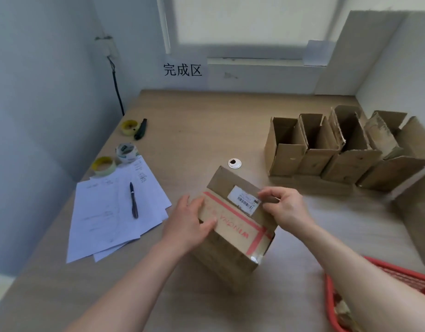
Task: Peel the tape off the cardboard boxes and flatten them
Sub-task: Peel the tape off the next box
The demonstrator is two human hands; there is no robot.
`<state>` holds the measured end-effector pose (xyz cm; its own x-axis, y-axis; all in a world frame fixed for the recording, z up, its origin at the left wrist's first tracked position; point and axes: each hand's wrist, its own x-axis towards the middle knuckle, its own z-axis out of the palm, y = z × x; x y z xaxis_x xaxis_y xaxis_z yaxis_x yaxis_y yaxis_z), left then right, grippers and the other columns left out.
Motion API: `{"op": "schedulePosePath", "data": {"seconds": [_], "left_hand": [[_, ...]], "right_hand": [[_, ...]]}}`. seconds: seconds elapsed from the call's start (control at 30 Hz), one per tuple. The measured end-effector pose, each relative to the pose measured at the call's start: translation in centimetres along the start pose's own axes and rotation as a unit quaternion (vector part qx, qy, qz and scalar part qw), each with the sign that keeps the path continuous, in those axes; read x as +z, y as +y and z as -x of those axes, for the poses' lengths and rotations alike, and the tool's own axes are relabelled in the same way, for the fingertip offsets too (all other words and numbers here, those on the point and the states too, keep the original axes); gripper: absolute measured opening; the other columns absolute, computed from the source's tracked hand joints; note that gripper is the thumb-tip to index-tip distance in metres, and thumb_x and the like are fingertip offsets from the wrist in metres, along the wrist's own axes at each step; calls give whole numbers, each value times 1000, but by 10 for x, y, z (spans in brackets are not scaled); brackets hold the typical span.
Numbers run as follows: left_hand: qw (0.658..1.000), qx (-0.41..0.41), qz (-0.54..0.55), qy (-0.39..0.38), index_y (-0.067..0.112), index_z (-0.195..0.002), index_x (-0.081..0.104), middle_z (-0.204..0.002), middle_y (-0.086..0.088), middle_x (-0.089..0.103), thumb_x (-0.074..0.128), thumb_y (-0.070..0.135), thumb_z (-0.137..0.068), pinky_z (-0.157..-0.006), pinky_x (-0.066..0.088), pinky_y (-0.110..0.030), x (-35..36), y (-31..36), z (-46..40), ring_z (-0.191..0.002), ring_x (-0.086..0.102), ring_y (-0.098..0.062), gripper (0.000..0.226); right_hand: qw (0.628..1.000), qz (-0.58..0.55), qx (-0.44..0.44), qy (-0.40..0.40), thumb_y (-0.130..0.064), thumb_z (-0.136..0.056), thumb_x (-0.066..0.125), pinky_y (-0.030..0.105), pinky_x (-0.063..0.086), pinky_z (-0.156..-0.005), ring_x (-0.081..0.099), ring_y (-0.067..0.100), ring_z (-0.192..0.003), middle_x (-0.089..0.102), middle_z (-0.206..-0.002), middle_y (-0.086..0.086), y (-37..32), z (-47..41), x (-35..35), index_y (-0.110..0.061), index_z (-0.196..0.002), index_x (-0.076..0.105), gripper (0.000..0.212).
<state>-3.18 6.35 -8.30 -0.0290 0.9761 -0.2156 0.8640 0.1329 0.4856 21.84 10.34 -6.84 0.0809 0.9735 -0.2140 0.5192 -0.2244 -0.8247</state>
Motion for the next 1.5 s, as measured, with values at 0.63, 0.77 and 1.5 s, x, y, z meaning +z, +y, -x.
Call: {"op": "schedulePosePath", "data": {"seconds": [0.63, 0.77, 1.5], "left_hand": [[966, 155, -208, 3, 32, -146, 26, -152, 0, 19, 57, 78, -72, -111, 29, -46, 6, -20, 12, -144, 12, -28, 93], [975, 118, -154, -112, 39, -156, -4, -162, 9, -25, 38, 76, -89, -120, 9, -55, 31, -25, 11, -147, -31, -25, 88], [967, 66, -238, -68, 19, -157, -10, -164, -17, -16, 9, 69, -94, -119, -8, -55, 45, -12, 10, -147, -18, -47, 83]], "right_hand": [[941, -283, 138, 121, -31, -91, 70, 24, 54, -65, 72, 14, -90, 77, -90, -5, 65, 67, 71, -14, -98, 72, 18], [958, -152, 138, 199, -51, -94, 60, 16, 47, -57, 66, -5, -69, 72, -72, -21, 68, 98, 85, -30, -74, 73, 32], [902, -257, 146, 315, -40, -100, 48, 50, 61, -73, 73, 22, -77, 74, -72, -4, 54, 67, 108, -34, -76, 76, 36]]}}
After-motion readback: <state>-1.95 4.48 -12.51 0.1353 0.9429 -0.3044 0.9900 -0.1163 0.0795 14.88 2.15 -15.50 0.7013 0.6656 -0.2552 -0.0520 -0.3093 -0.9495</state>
